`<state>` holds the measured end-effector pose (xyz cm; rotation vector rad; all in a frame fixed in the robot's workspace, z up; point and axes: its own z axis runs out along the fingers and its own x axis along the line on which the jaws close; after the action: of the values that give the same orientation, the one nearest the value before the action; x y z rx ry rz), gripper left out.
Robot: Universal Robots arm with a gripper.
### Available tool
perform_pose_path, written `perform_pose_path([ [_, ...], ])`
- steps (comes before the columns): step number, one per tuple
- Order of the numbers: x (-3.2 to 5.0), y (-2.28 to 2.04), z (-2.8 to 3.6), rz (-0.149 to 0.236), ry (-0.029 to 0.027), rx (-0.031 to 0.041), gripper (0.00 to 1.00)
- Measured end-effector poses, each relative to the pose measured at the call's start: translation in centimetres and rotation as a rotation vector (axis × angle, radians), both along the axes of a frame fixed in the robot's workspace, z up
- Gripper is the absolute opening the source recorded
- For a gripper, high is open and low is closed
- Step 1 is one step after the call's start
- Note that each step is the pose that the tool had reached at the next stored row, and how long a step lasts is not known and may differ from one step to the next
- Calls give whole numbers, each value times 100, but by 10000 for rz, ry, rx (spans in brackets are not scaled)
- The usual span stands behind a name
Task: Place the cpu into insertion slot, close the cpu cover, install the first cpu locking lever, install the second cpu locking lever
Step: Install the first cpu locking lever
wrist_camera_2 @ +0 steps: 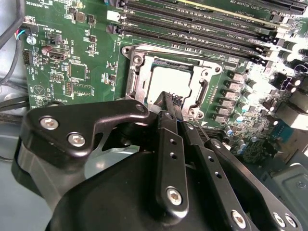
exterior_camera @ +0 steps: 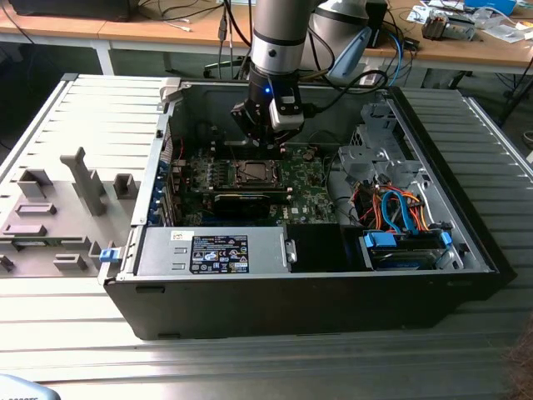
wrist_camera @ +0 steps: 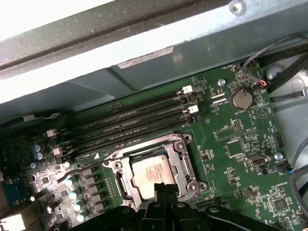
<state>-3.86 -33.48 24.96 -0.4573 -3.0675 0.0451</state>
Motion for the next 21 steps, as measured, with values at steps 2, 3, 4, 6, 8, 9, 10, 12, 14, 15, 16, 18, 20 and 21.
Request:
perform_pose_path([
  [2, 0, 0, 0, 28, 0, -1, 11],
  [3, 0, 0, 0, 42, 0, 0, 11],
  [4, 0, 0, 0, 52, 0, -1, 11],
  [6, 0, 0, 0, 74, 0, 0, 11],
  [8, 0, 0, 0, 95, 0, 0, 11],
  [9, 0, 0, 0, 105, 0, 0, 11],
  [10, 0, 0, 0, 116, 0, -1, 11],
  [12, 0, 0, 0, 146, 0, 0, 11],
  [14, 0, 0, 0, 183, 0, 0, 11],
  [15, 0, 0, 0, 194, 0, 0, 11],
  [16, 0, 0, 0, 205, 0, 0, 11],
  [18, 0, 0, 0, 231, 0, 0, 11],
  [20, 0, 0, 0, 261, 0, 0, 11],
  [21, 0, 0, 0, 275, 0, -1, 11],
])
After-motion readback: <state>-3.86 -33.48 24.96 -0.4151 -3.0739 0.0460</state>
